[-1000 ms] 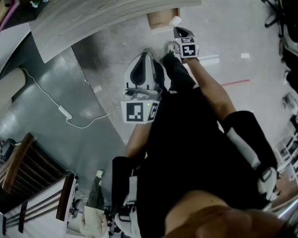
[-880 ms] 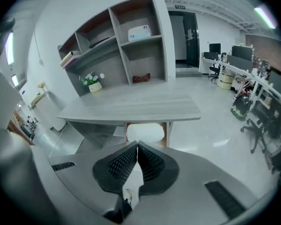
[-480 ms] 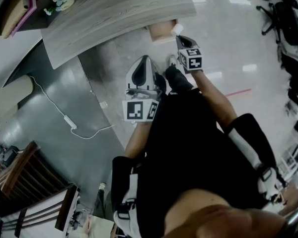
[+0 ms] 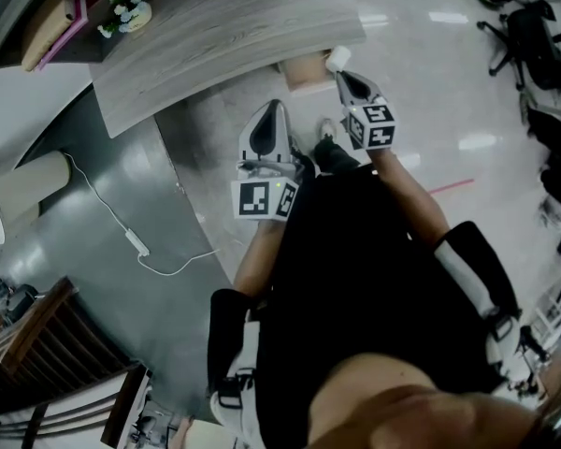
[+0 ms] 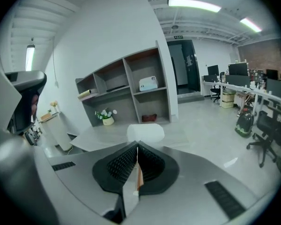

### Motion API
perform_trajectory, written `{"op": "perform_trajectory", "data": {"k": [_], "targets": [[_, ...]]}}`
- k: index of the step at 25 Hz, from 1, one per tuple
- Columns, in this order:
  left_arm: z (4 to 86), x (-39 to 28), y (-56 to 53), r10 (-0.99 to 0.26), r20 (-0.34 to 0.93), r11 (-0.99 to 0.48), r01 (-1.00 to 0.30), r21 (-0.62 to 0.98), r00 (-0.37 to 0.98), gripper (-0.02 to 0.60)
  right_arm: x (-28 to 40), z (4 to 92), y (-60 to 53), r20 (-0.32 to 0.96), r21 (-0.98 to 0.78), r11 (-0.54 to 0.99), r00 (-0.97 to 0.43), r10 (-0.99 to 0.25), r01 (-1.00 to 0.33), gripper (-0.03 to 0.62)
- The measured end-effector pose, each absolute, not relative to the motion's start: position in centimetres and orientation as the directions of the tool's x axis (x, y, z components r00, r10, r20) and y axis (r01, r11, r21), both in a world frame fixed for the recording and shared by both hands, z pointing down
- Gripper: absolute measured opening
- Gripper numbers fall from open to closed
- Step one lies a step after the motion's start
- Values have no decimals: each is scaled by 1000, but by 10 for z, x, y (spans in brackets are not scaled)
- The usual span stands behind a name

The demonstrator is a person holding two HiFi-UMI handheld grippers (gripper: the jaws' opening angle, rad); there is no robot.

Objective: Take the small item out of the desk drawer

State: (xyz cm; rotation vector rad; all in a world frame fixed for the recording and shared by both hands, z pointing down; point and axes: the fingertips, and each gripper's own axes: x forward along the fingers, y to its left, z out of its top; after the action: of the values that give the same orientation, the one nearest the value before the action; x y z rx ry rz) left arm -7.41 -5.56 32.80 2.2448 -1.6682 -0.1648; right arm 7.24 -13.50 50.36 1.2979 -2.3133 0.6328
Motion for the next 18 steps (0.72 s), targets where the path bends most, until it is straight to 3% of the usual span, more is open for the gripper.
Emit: {"op": "perform_trajectory", "data": {"k": [18], "targets": [[305, -77, -62, -952, 64, -267, -915, 304, 299, -3, 77, 362, -120, 312, -180, 522, -551, -774, -834, 6]]}}
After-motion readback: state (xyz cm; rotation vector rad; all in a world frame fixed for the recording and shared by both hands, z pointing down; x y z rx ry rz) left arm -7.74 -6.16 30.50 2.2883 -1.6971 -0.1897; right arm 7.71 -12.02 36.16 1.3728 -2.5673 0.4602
